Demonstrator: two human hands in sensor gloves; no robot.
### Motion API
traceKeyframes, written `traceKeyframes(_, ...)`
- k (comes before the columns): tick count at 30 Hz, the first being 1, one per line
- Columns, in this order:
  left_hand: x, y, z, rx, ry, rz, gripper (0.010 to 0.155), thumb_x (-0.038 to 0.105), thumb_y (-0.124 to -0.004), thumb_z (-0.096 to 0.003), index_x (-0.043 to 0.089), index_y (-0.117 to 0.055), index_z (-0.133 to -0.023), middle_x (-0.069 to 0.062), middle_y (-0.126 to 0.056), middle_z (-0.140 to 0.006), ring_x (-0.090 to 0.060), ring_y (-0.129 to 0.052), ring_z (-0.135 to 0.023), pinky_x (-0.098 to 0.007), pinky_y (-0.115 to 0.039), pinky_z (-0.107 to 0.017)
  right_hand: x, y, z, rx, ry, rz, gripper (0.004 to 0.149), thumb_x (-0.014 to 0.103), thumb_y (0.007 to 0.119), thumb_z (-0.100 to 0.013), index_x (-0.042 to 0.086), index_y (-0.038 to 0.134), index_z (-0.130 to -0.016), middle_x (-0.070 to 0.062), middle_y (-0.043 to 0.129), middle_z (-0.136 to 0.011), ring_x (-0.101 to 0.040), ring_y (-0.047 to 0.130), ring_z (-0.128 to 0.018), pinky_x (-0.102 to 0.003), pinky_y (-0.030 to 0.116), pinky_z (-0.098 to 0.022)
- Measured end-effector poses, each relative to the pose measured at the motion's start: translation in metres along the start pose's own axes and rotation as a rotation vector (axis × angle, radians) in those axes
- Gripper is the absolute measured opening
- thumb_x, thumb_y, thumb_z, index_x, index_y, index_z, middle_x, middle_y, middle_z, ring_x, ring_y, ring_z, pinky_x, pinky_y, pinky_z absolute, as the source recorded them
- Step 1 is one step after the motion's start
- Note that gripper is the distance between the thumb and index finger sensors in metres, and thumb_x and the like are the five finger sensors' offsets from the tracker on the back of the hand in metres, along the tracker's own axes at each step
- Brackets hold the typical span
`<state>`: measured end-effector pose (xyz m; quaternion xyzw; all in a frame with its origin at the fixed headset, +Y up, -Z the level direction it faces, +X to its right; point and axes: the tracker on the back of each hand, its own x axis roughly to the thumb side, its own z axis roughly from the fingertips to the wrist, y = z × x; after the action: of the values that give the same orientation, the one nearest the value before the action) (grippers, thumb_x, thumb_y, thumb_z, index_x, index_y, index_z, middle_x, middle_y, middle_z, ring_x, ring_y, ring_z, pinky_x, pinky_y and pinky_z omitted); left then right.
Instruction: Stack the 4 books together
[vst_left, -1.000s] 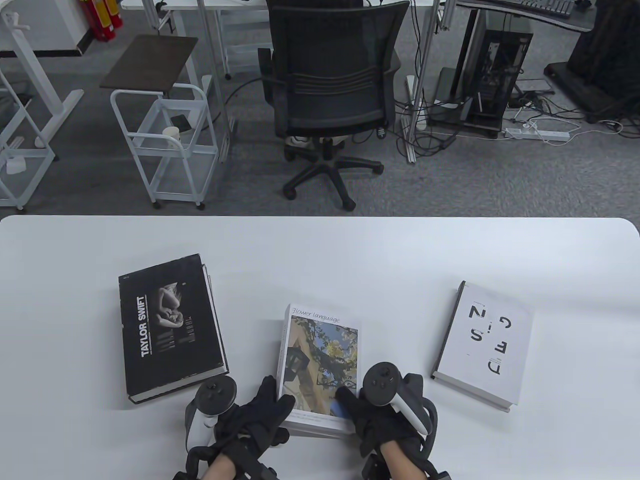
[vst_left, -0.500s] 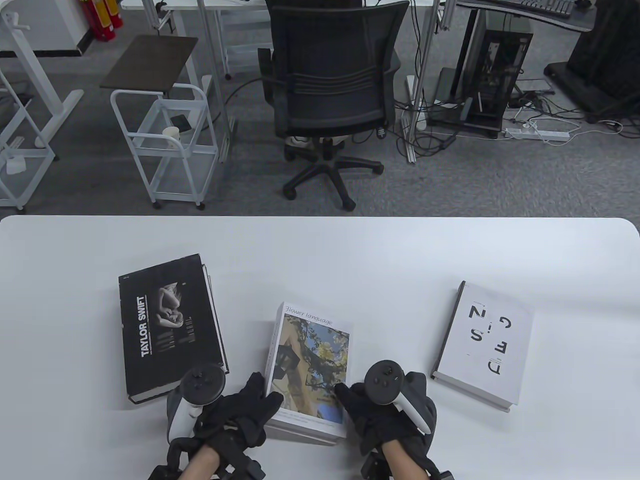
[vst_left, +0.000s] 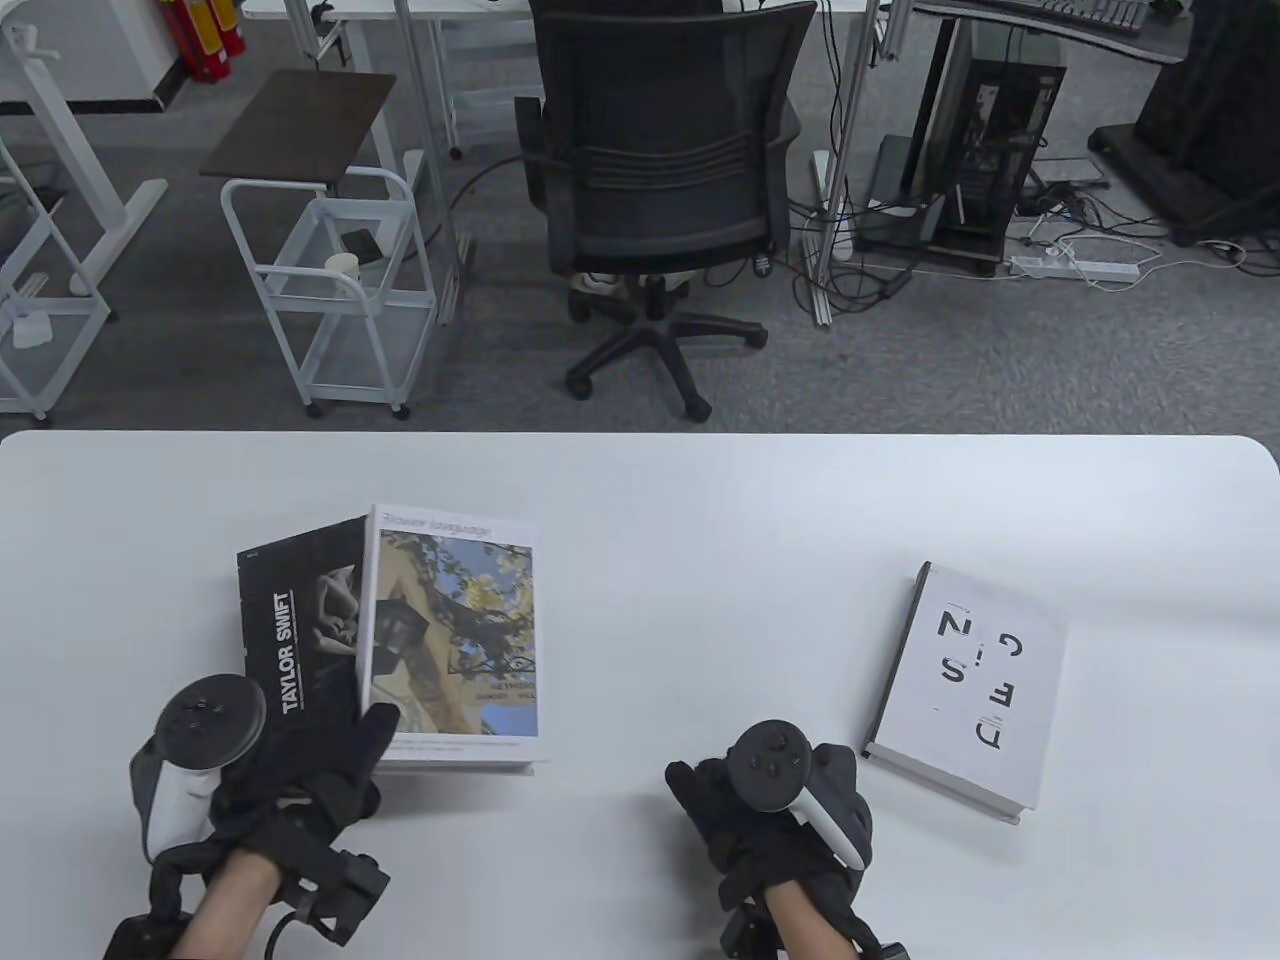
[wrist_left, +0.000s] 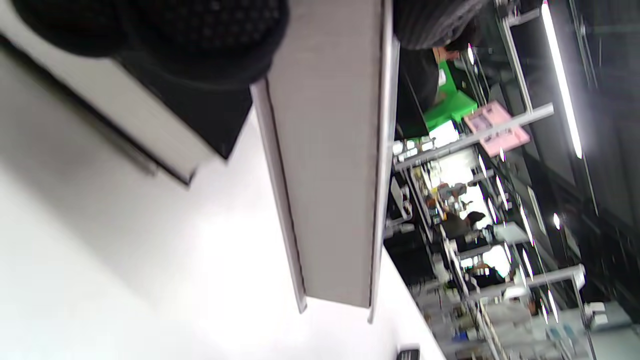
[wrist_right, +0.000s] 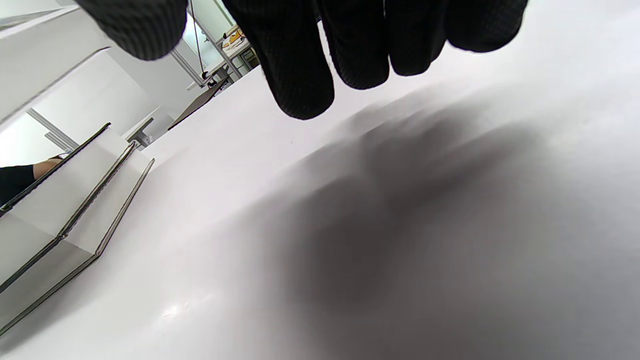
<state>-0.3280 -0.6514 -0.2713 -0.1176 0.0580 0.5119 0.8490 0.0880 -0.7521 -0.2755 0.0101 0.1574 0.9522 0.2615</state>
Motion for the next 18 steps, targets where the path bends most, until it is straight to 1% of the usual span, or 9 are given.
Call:
traceKeyframes(3, -0.01, 0.025, 0.004, 0.072, 0.036, 0.061, 0.078, 0.042, -0.067, -0.0523, 0.001, -0.028, -0.106, -0.028, -0.068, -0.092, -0.026, -0.092, -0.035, -0.055, -0.078, -0.038, 0.0, 0.0, 0.0, 0.001, -0.005, -0.003, 0.068, 0.061, 0.057, -0.062, 0.008, 0.076, -0.1, -0.025, 0.064, -0.109, -0.053, 0.06, -0.095, -0.059, 0.062, -0.068)
traceKeyframes(7, -0.026, 0.045, 0.008, 0.134, 0.085, 0.103, 0.076, 0.041, -0.067, -0.0524, 0.001, -0.029, -0.106, -0.03, -0.068, -0.092, -0.028, -0.093, -0.035, -0.056, -0.078, -0.039, 0.0, 0.001, 0.0, 0.002, -0.006, -0.002, 0.068, 0.061, 0.057, -0.062, 0.008, 0.076, -0.1, -0.026, 0.064, -0.109, -0.053, 0.06, -0.095, -0.059, 0.063, -0.068)
traceKeyframes(11, -0.044, 0.052, 0.008, 0.158, 0.14, 0.133, 0.075, 0.041, -0.065, -0.0524, 0.001, -0.029, -0.106, -0.03, -0.067, -0.092, -0.029, -0.093, -0.036, -0.056, -0.077, -0.039, 0.001, 0.001, 0.0, 0.005, -0.007, 0.0, 0.068, 0.061, 0.057, -0.062, 0.008, 0.076, -0.1, -0.026, 0.064, -0.109, -0.053, 0.06, -0.095, -0.059, 0.063, -0.068)
traceKeyframes(18, -0.06, 0.05, 0.001, 0.15, 0.182, 0.11, 0.074, 0.04, -0.064, -0.0525, 0.002, -0.029, -0.106, -0.03, -0.066, -0.094, -0.029, -0.093, -0.038, -0.057, -0.077, -0.041, 0.001, 0.001, 0.001, 0.009, -0.005, 0.004, 0.068, 0.061, 0.057, -0.063, 0.008, 0.076, -0.1, -0.026, 0.064, -0.109, -0.053, 0.061, -0.095, -0.059, 0.063, -0.067)
